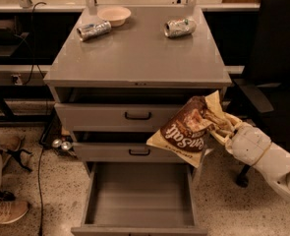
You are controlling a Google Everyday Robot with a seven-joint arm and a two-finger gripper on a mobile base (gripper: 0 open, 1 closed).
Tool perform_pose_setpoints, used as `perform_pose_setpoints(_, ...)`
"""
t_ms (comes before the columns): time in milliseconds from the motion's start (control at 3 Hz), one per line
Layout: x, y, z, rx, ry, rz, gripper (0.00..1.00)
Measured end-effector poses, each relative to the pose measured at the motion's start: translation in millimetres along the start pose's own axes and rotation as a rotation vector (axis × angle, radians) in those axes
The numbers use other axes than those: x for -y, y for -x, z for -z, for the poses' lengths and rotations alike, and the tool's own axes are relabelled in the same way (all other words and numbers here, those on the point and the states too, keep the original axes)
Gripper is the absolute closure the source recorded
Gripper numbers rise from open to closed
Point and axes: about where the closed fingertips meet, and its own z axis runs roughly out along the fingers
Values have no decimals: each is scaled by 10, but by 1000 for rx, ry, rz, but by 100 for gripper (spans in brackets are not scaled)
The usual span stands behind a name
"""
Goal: Pick brown chip bag from bottom drawer and place on counter
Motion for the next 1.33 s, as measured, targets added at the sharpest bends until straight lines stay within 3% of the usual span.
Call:
perform_pose_setpoints(333,264,372,-302,80,14,108,100)
perform_pose_setpoints(667,1053,891,-595,183,-38,281,100)
perform_pose_setpoints(1000,1501,1183,-866,258,-50,368,100)
perform_pose_setpoints(1333,1829,1157,-762,252,-106,370,100)
